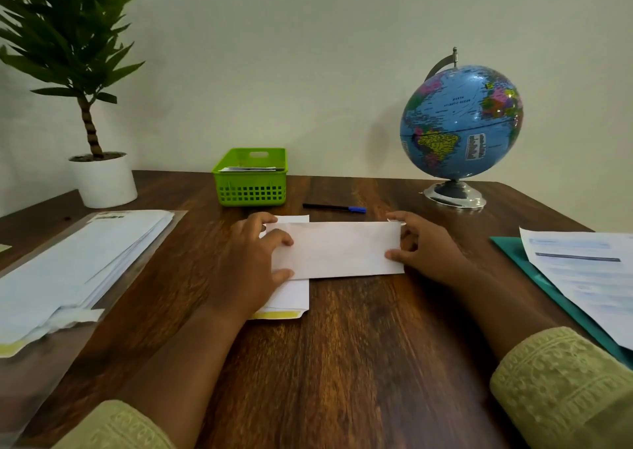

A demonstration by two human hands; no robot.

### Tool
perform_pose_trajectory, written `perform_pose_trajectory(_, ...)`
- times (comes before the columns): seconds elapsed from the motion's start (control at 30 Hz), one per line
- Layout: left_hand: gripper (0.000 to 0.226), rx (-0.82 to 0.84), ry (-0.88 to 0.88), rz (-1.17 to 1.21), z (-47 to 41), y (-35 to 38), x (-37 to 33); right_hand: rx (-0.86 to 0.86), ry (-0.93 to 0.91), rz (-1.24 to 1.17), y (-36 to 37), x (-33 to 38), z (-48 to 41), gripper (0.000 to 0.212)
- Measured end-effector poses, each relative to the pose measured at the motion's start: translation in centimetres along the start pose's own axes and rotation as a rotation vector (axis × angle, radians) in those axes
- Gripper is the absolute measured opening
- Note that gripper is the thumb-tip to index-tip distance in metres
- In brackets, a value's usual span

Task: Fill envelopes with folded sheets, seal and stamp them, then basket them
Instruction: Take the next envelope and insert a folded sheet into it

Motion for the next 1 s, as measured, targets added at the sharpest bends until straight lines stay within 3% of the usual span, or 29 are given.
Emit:
perform_pose_trajectory(0.13,0.051,0.18,0.016,-0.095,0.1,1.0,0.5,0.104,-0.008,0.189,0.5,-0.1,-0.1,0.065)
perform_pose_trajectory(0.27,0.044,0.432,-0.031,-0.067,0.3,1.9,1.1,0.19,-0.116,0.328,0.7,-0.1,-0.3,0.035)
perform_pose_trajectory(0.4,0.032,0.378,0.04,-0.059,0.0,1.7,1.0,0.331,-0.122,0.27,0.6,-0.2,0.1,0.043)
perform_pose_trajectory(0.5,0.021,0.241,0.066,-0.036,0.1,1.4,0.5,0.363,-0.106,0.249,0.5,-0.4,0.2,0.053)
perform_pose_trajectory(0.67,0.016,0.004,0.066,0.011,0.0,0.7,0.1,0.24,-0.1,0.107,0.0,-0.3,-0.1,0.031)
perform_pose_trajectory(0.7,0.02,0.035,0.033,0.046,0.0,0.9,0.3,0.232,-0.101,0.107,0.0,-0.3,-0.1,0.029)
perform_pose_trajectory(0.83,0.054,0.42,-0.081,-0.01,0.2,1.8,1.1,0.304,-0.135,0.202,0.4,-0.3,-0.1,0.041)
perform_pose_trajectory(0.93,0.042,0.36,0.004,-0.091,-0.1,1.7,0.9,0.34,-0.127,0.211,0.8,-0.5,-0.1,0.046)
perform_pose_trajectory(1.0,0.033,0.213,0.092,-0.13,0.0,1.5,0.4,0.326,-0.125,0.194,0.8,-0.6,-0.1,0.047)
Point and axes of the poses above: each hand's wrist, its own z-axis away from the middle knuckle, its own y-axis out of the palm, x = y × z, the point moved 1 cm from there along -z, towards the middle knuckle, and after that the axes turned 2 degrees about -y, right-handed, at the moved point
